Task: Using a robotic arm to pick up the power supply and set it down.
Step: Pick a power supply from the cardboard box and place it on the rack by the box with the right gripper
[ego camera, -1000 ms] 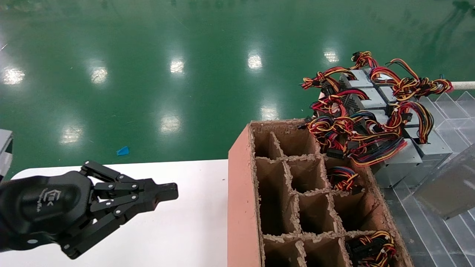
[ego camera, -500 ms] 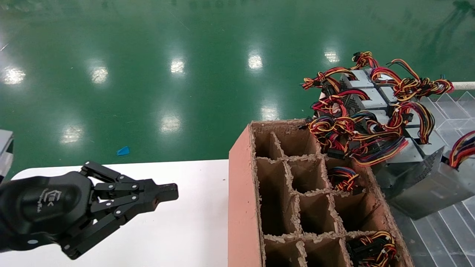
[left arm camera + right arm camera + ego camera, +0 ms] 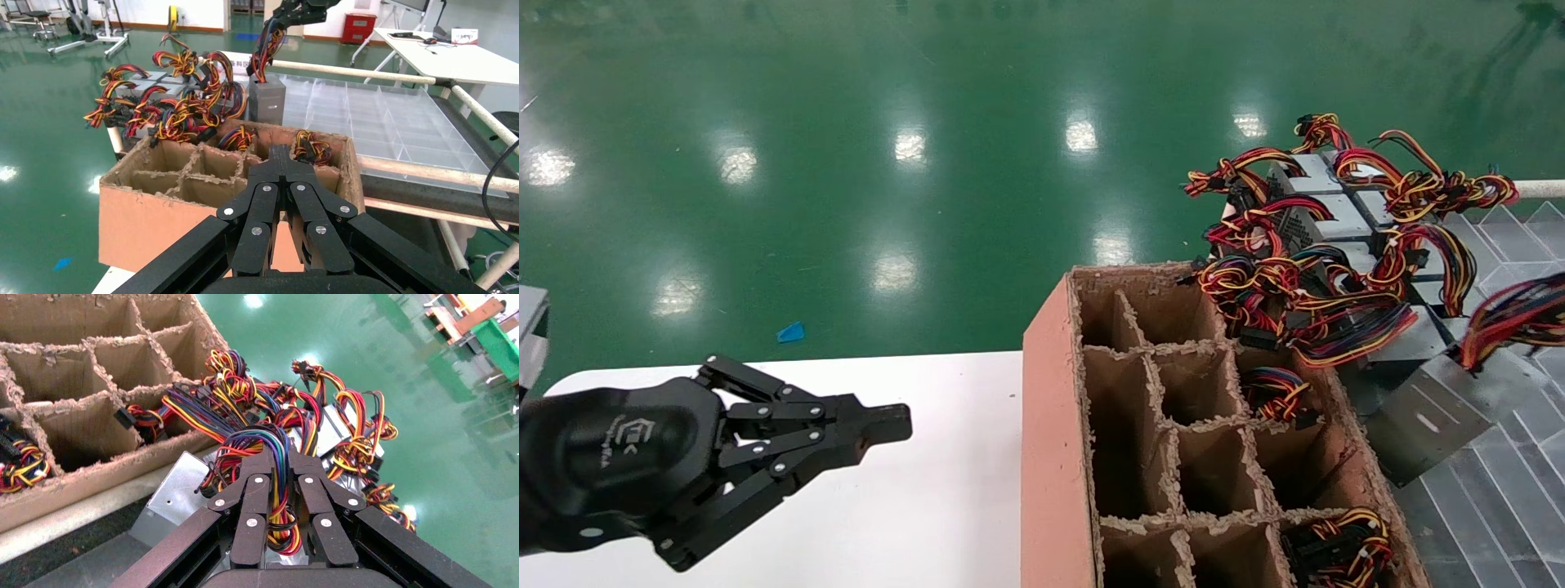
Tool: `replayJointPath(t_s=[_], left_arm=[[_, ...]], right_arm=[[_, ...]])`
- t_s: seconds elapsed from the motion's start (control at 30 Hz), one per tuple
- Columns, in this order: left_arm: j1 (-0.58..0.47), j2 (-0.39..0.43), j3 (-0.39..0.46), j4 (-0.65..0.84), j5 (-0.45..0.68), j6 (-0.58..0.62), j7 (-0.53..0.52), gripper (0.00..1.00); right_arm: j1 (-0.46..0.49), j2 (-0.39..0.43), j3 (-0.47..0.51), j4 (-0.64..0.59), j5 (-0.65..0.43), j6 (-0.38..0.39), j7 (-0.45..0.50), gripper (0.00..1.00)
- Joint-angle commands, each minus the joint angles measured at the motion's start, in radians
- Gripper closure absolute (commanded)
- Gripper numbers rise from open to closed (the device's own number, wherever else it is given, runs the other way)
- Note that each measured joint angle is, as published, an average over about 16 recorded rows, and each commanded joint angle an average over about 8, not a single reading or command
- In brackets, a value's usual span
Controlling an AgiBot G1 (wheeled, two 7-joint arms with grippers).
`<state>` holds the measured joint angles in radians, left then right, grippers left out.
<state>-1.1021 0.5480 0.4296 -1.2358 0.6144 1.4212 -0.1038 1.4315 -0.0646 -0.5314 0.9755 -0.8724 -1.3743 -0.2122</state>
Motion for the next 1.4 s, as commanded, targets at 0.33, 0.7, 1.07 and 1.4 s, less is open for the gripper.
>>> replayJointPath(t_s=[0.33, 0.7, 1.07, 1.4], left_arm=[[0.0, 0.0, 0.0, 0.0, 0.0, 0.0, 0.0, 1.0], [0.0, 0.0, 0.0, 0.0, 0.0, 0.0, 0.0, 1.0], [0.0, 0.0, 0.0, 0.0, 0.0, 0.0, 0.0, 1.0], [0.0, 0.0, 0.0, 0.0, 0.0, 0.0, 0.0, 1.0]], right_arm=[[-0.018, -0.045, -0.01, 0.035, 0.012, 0.06, 0.004, 1.0], [-0.033, -0.056, -0.029, 0.06, -0.037, 0.128, 0.036, 1.0], [-0.065, -0.081, -0.054, 0.047, -0.052, 0.149, 0.04, 1.0], [-0.061, -0.075, -0.052, 0.043, -0.052, 0.145, 0.05, 0.0]])
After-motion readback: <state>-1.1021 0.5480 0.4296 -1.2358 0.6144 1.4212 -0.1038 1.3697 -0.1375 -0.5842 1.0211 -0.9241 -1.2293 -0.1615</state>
